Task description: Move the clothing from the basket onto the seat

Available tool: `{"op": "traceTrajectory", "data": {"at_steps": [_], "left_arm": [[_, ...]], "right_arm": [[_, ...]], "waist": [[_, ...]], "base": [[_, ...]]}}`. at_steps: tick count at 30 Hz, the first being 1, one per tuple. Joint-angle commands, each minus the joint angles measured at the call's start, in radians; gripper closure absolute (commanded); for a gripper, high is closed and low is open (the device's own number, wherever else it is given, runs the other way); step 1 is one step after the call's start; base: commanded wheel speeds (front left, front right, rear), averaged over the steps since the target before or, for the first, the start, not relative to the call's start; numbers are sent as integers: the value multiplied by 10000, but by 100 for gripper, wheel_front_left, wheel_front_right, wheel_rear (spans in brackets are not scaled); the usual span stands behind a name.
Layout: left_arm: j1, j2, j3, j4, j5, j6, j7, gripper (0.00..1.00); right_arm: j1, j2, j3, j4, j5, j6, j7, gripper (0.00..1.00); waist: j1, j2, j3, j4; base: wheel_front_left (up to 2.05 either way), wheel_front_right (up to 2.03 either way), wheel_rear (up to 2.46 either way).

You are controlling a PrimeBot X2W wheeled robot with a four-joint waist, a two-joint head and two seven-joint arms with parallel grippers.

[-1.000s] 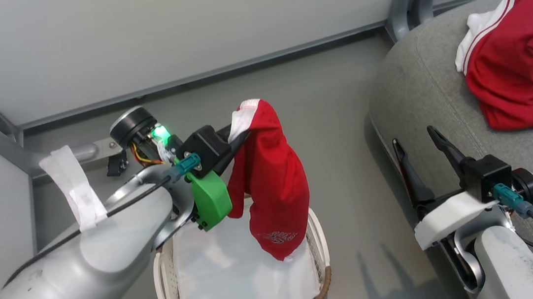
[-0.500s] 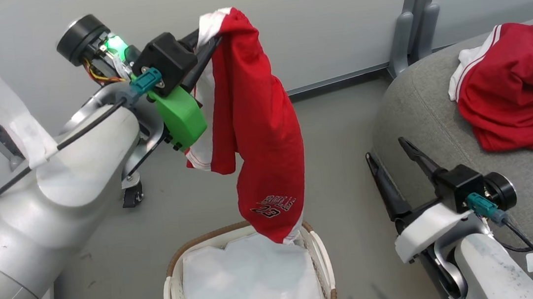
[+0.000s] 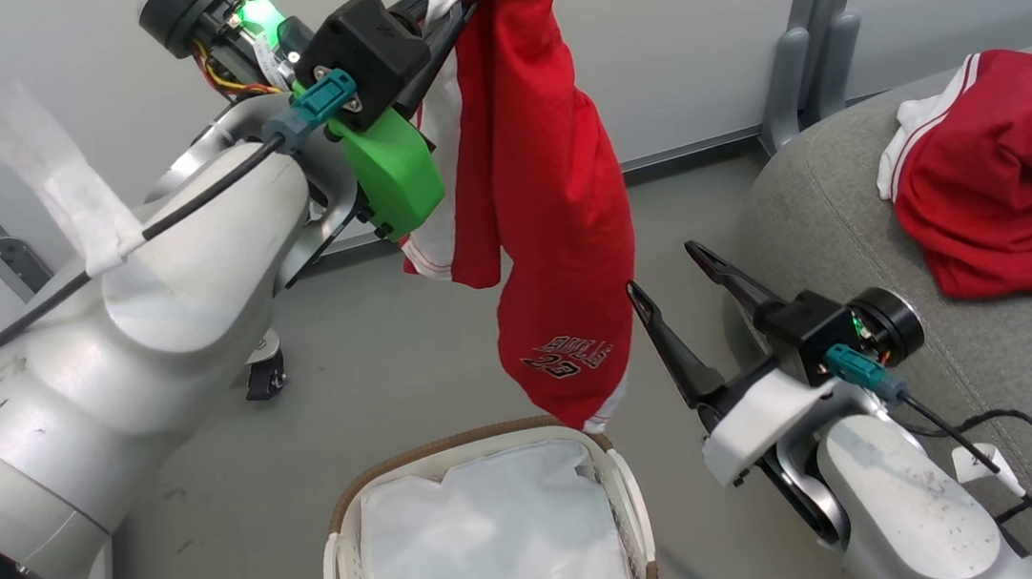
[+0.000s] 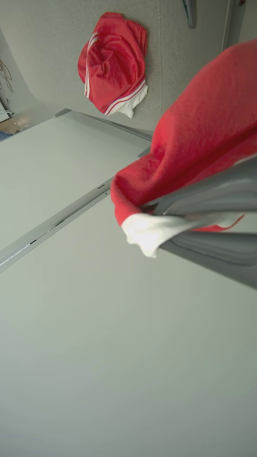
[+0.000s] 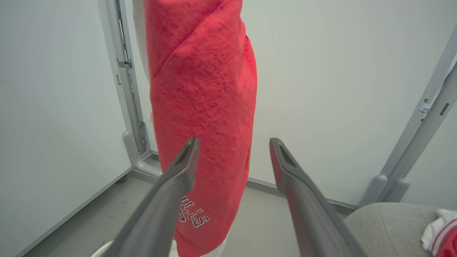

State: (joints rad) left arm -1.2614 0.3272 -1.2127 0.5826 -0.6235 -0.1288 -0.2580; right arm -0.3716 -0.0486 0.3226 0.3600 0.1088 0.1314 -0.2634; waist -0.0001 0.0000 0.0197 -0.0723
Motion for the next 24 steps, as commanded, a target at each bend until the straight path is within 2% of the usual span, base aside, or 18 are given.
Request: {"op": "traceTrajectory", "data": {"at_steps": [1, 14, 24], "left_arm": [[-200, -89, 18, -32, 21, -8, -82, 100], [-183, -711, -221, -891, 215, -24, -77, 100], [124, -755, -359, -1440, 94, -28, -78, 100]], "right_arm": [[-238, -35, 46, 17, -41, -14, -19, 0], [-1456, -33, 523, 831, -625, -14, -18, 0], [-1901, -33, 428, 758, -537, -14, -19, 0]], "waist": [[1, 0, -12, 39], [1, 0, -153, 349], [1, 0, -226, 548]], "base": [[0, 0, 0], [0, 0, 0], [0, 0, 0]]}}
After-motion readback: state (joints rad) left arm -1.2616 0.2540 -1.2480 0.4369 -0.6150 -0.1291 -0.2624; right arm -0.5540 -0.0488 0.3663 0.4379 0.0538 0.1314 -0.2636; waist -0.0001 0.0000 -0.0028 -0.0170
